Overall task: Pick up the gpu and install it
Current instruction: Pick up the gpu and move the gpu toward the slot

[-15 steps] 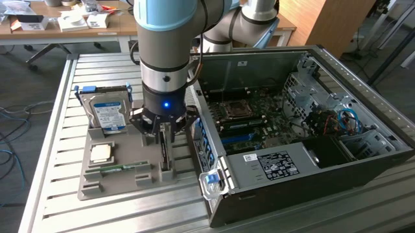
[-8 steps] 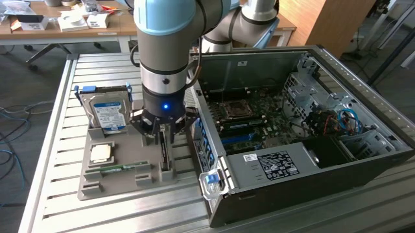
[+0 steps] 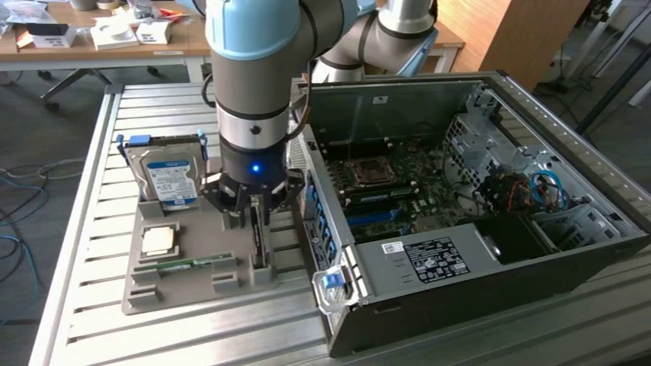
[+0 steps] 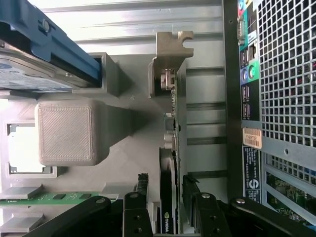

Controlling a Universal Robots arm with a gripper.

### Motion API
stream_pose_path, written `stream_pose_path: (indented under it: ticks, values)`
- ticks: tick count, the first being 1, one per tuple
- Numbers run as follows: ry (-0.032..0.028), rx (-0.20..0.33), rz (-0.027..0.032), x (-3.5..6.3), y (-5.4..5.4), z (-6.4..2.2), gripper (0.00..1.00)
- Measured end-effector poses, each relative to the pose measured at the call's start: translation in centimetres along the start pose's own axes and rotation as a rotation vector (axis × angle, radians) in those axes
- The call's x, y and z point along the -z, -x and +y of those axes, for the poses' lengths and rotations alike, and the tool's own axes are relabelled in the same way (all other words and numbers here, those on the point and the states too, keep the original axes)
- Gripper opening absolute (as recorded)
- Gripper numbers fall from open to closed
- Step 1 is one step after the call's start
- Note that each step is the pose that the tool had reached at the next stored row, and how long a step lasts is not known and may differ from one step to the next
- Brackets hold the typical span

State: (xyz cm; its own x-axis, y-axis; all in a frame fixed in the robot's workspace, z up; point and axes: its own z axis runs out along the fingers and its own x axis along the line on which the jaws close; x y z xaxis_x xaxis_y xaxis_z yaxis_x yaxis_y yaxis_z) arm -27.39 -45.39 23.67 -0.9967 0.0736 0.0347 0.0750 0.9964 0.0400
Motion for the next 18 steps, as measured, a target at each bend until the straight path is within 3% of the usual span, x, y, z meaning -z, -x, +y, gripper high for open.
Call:
stream_pose_path:
  ticks: [6,18]
  values:
    - [-0.0031,0.001,-0.0001,-0.73,-0.01,0.03,0.42]
    - [-0.0047,0.002,-0.0003,-0.76,0.12,0.03,0.42]
